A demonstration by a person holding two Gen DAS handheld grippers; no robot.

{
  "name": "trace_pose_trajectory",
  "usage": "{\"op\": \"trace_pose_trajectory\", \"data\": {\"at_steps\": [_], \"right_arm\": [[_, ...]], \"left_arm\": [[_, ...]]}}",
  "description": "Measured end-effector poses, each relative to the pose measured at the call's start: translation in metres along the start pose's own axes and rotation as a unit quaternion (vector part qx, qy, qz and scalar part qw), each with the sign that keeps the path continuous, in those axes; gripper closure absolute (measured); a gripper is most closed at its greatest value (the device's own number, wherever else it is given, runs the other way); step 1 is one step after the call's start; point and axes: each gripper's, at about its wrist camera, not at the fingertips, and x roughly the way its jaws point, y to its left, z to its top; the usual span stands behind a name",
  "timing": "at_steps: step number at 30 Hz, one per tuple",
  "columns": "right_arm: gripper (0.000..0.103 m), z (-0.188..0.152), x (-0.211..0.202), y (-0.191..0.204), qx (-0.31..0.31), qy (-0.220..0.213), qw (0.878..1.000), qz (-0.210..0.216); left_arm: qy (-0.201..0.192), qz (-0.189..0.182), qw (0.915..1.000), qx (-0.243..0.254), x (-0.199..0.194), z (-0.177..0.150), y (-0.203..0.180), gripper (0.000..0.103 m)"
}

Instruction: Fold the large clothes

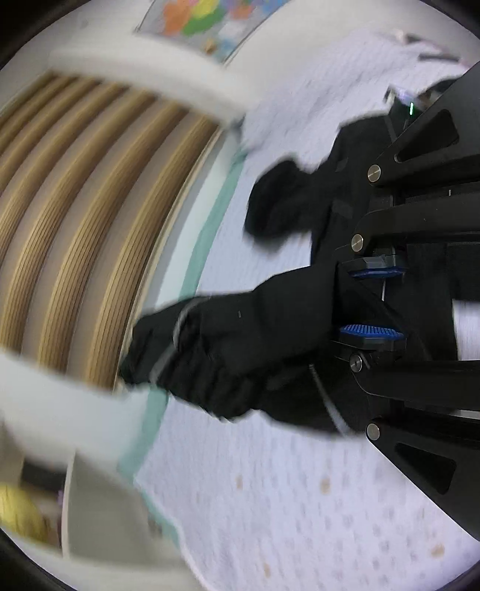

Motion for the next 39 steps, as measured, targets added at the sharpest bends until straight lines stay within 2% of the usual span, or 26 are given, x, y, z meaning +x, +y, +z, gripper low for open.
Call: {"op": "trace_pose_trajectory", "data": {"at_steps": [3,4,6,7,10,13,15,16,19,20,23,24,28,32,35,37,38,39], "right_arm": [[0.028,0.000,0.000,0.000,0.001,0.000,1.000,0.001],[0.028,0.001,0.000,0.000,0.001,0.000,1.000,0.001],[0.028,0.001,0.000,0.000,0.001,0.000,1.000,0.002],[0.028,0.001,0.000,0.000,0.002,0.000,1.000,0.002],[0.028,0.001,0.001,0.000,0.006,-0.001,1.000,0.005],[0.027,0.001,0.001,-0.001,0.010,-0.002,1.000,0.010],[0.026,0.002,0.001,-0.003,0.014,-0.002,1.000,0.018],[0.025,0.002,0.001,-0.004,0.017,-0.001,1.000,0.024],[0.025,0.003,-0.002,-0.009,0.030,-0.003,0.999,0.036],[0.024,0.005,-0.007,-0.013,0.039,-0.004,0.998,0.044],[0.024,0.012,-0.021,-0.027,0.081,0.009,0.991,0.104],[0.024,0.015,-0.027,-0.032,0.097,0.008,0.988,0.124],[0.020,0.032,-0.052,-0.040,0.153,0.006,0.968,0.199],[0.016,0.045,-0.040,-0.016,0.172,0.058,0.948,0.260],[0.016,0.049,-0.017,0.005,0.188,0.108,0.937,0.274],[0.017,0.050,0.003,0.018,0.217,0.140,0.923,0.284],[0.021,0.050,0.008,0.020,0.222,0.145,0.923,0.278],[0.043,0.052,0.014,0.025,0.223,0.145,0.928,0.262]], "left_arm": [[0.045,-0.058,0.9972,0.014,0.030,-0.006,-0.050,0.083],[0.073,-0.072,0.9945,0.020,0.048,-0.015,-0.067,0.083],[0.120,-0.082,0.9884,0.045,0.082,-0.036,-0.093,0.083],[0.137,-0.080,0.9856,0.059,0.095,-0.048,-0.104,0.083],[0.224,-0.064,0.9679,0.095,0.154,-0.097,-0.130,0.083],[0.268,-0.047,0.9569,0.103,0.181,-0.131,-0.130,0.083],[0.269,-0.051,0.9558,0.109,0.183,-0.129,-0.129,0.082],[0.267,-0.057,0.9560,0.108,0.180,-0.126,-0.130,0.077],[0.260,-0.112,0.9558,0.080,0.159,-0.111,-0.125,0.063],[0.251,-0.139,0.9554,0.069,0.145,-0.104,-0.125,0.061],[0.216,-0.194,0.9556,0.051,0.103,-0.084,-0.117,0.057],[0.203,-0.200,0.9571,0.051,0.091,-0.083,-0.119,0.056],[0.159,-0.189,0.9675,0.053,0.059,-0.067,-0.110,0.056],[0.143,-0.161,0.9754,0.045,0.048,-0.067,-0.093,0.056],[0.136,-0.135,0.9808,0.034,0.045,-0.072,-0.077,0.056],[0.124,-0.106,0.9858,0.039,0.038,-0.073,-0.068,0.056],[0.120,-0.091,0.9879,0.039,0.036,-0.074,-0.063,0.056],[0.118,-0.084,0.9888,0.038,0.032,-0.073,-0.059,0.056]]}}
